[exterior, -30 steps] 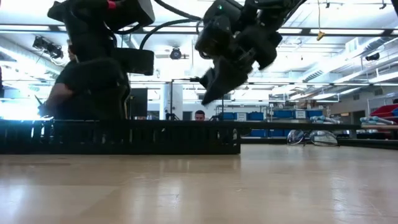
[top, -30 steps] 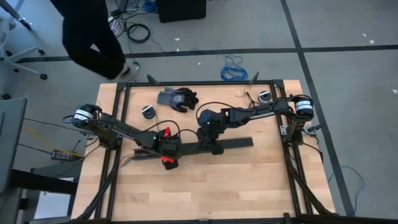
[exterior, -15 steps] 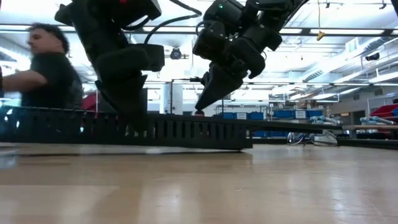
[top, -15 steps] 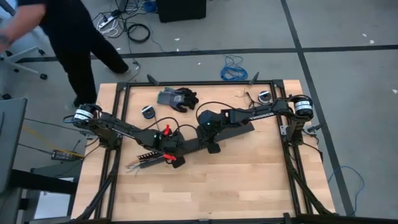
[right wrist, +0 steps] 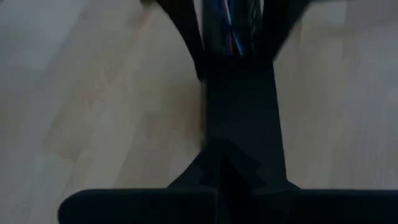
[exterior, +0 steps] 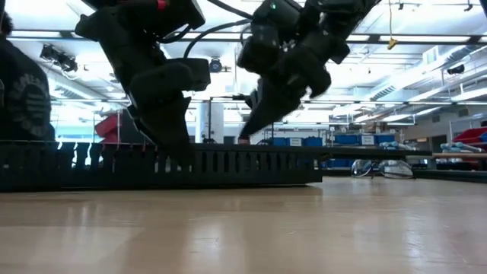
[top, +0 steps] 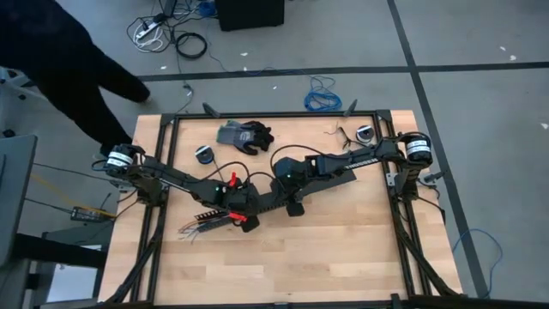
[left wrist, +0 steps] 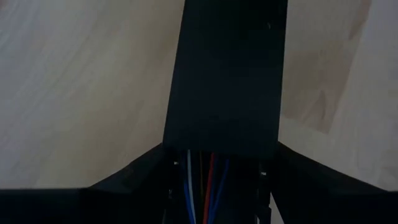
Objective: Ziptie cables
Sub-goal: Close the black cable duct with the cover
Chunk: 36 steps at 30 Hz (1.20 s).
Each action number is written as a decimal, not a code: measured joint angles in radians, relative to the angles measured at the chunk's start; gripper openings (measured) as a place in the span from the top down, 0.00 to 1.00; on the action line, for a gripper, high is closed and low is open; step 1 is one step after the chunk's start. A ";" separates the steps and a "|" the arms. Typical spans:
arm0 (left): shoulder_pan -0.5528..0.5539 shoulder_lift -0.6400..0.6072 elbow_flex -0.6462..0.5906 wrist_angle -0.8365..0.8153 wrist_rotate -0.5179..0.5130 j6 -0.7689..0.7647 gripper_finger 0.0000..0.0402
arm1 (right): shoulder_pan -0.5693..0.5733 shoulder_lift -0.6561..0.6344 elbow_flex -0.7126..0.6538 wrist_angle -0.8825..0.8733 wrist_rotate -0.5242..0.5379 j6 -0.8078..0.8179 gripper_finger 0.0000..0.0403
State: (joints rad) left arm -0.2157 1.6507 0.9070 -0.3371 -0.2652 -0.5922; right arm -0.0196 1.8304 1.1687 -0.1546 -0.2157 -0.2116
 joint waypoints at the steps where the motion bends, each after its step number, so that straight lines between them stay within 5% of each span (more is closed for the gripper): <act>1: 0.000 0.000 0.000 0.007 0.005 0.010 0.43 | 0.000 0.001 -0.009 0.001 0.019 0.003 1.00; 18: 0.000 0.001 0.000 0.028 0.020 0.100 0.42 | 0.006 0.000 -0.062 0.008 0.056 0.036 1.00; 29: 0.000 -0.001 0.001 0.056 0.013 0.188 0.23 | 0.009 -0.003 -0.061 -0.050 0.047 0.055 1.00; 36: 0.000 -0.002 0.002 -0.067 0.016 0.220 0.18 | 0.011 -0.004 -0.066 -0.088 0.038 0.063 1.00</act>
State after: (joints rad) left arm -0.2161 1.6482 0.9092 -0.4038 -0.2489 -0.3722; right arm -0.0082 1.8263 1.1028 -0.2425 -0.1775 -0.1490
